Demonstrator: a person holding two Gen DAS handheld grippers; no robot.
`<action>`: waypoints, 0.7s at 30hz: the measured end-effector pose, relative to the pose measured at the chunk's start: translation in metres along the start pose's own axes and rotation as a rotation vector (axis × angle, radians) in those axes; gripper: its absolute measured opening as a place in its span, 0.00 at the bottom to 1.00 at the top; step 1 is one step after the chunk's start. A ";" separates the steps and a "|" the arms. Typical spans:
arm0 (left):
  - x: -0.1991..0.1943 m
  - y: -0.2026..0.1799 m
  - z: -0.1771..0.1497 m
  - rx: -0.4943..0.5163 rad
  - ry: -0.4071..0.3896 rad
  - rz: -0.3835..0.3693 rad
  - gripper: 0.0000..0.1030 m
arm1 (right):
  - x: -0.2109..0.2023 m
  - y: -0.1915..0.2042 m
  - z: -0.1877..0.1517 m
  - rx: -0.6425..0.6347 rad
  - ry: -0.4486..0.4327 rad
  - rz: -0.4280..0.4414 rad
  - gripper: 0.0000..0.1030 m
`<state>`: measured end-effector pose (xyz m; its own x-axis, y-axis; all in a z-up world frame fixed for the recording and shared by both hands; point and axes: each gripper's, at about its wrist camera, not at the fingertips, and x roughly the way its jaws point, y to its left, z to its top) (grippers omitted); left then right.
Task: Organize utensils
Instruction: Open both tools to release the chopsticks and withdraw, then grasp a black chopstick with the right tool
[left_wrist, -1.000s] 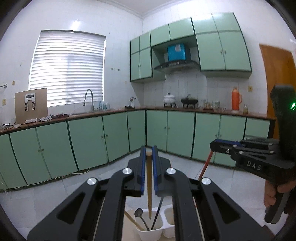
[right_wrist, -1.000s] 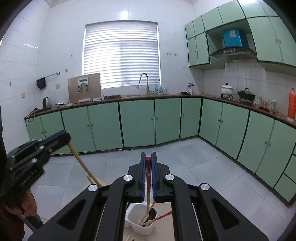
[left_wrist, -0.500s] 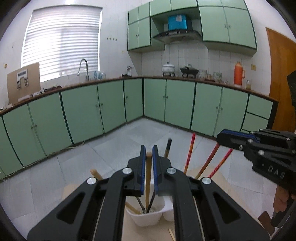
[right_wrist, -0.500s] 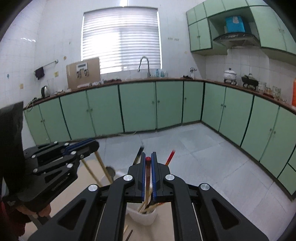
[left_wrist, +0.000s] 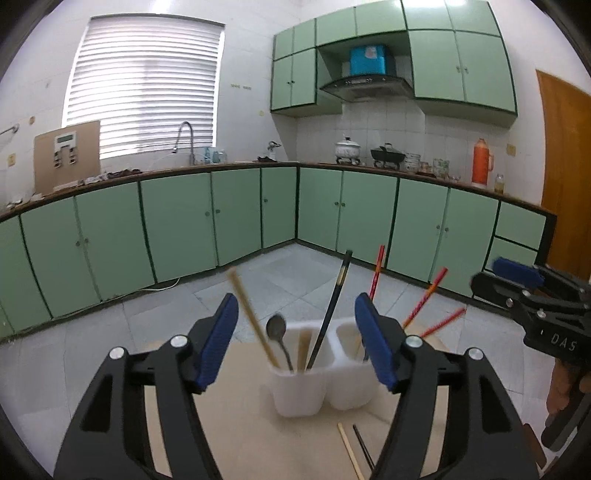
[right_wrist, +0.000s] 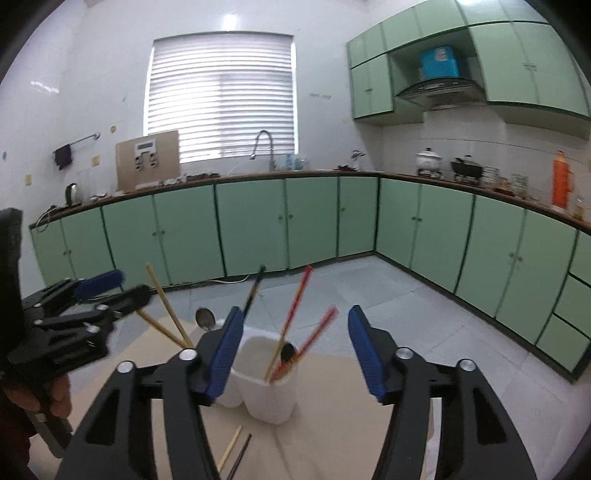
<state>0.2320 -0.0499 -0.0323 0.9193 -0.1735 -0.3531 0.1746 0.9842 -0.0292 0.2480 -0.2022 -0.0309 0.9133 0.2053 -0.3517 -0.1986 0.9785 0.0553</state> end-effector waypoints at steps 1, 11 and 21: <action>-0.006 0.001 -0.007 -0.007 0.003 0.007 0.64 | -0.003 -0.001 -0.007 0.009 0.005 -0.003 0.59; -0.032 0.008 -0.090 -0.030 0.132 0.084 0.78 | -0.014 0.009 -0.102 0.081 0.124 -0.066 0.79; -0.034 0.018 -0.153 -0.023 0.294 0.097 0.86 | -0.016 0.017 -0.158 0.102 0.235 -0.089 0.92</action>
<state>0.1502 -0.0206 -0.1645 0.7895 -0.0649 -0.6103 0.0802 0.9968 -0.0022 0.1735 -0.1923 -0.1720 0.8155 0.1200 -0.5662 -0.0736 0.9918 0.1043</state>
